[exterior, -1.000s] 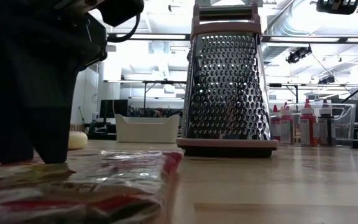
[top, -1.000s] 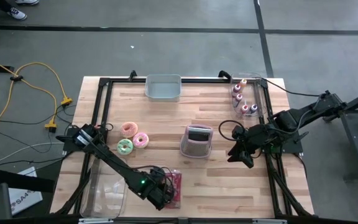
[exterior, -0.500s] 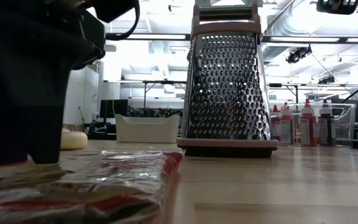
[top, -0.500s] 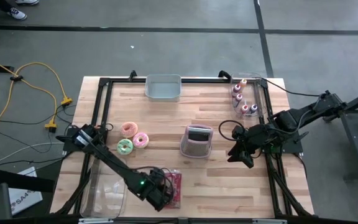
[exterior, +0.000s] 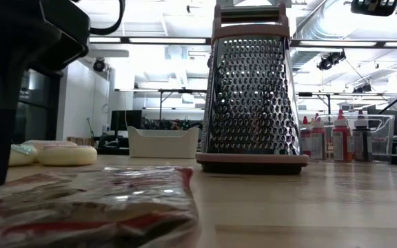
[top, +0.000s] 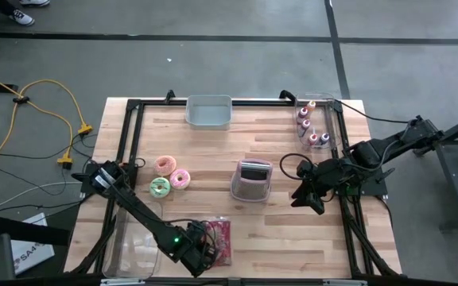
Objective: Pick & Place Food Item
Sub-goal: Put the popcorn pack into the left transparent bin
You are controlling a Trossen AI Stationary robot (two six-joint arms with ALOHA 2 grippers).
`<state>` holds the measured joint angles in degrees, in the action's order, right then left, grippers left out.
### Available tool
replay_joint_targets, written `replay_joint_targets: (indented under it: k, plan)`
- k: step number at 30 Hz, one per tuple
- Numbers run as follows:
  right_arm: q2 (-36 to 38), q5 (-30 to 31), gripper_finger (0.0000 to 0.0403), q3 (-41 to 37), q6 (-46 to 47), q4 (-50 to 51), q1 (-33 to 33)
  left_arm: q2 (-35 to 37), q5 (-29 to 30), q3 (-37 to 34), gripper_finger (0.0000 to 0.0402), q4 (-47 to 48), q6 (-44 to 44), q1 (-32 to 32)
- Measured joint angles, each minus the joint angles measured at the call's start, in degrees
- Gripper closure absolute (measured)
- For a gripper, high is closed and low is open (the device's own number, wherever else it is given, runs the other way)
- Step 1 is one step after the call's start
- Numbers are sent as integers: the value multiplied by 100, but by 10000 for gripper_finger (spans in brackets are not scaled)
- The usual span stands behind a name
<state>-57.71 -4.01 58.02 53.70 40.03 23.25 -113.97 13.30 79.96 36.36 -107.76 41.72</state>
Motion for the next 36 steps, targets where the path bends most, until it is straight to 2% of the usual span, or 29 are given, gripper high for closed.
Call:
replay_joint_targets:
  k: [4,20,26,30,36]
  plan:
    - [0,14,238,0,-4,2,1,0,0,0,257,-23,12,15]
    - [0,1002,238,0,-266,-94,-1,2,45,0,257,-263,408,2]
    - [0,959,238,0,-288,-84,-1,2,44,1,257,-260,408,-11]
    - [-97,563,238,0,-741,-68,-1,2,46,0,257,-263,408,-11]
    - [-281,560,238,-2,-1036,3,26,2,46,1,257,-287,408,-18]
